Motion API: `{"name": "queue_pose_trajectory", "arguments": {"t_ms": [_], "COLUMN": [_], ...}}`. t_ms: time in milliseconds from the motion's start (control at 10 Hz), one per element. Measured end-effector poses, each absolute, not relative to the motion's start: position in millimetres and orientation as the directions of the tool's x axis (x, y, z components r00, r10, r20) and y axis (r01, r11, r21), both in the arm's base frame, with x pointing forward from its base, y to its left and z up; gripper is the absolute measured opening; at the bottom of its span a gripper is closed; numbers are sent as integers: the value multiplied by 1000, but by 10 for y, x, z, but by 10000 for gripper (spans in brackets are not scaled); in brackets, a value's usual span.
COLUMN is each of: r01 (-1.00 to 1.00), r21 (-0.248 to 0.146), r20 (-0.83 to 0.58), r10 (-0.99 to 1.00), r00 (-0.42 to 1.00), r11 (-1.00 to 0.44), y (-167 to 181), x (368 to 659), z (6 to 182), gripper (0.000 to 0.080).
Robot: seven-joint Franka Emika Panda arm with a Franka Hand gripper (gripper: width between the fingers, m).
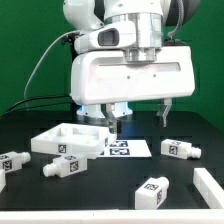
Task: Assemble square table
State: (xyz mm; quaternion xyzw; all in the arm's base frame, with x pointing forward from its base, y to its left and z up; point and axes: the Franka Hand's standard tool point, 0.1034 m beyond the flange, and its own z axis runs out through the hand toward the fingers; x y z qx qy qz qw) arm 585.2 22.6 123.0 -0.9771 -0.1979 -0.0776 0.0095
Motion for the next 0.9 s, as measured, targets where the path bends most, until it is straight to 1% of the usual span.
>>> {"name": "queue_pose_trajectory", "arguments": {"t_ms": [300,500,600,700,900], "r01": [377,209,103,88,93], "r21": [9,-26,-56,-84,-82], "r20": [154,164,158,132,135], "r10": [374,202,93,77,81], "r00": [915,965,983,988,987], "r11": [-926,-978,-993,-993,-992], "y": [230,297,313,244,263], "x": [5858,6106,6196,6218,6223], "z": [1211,1114,1043,986,987], "gripper": [650,650,650,650,650]}}
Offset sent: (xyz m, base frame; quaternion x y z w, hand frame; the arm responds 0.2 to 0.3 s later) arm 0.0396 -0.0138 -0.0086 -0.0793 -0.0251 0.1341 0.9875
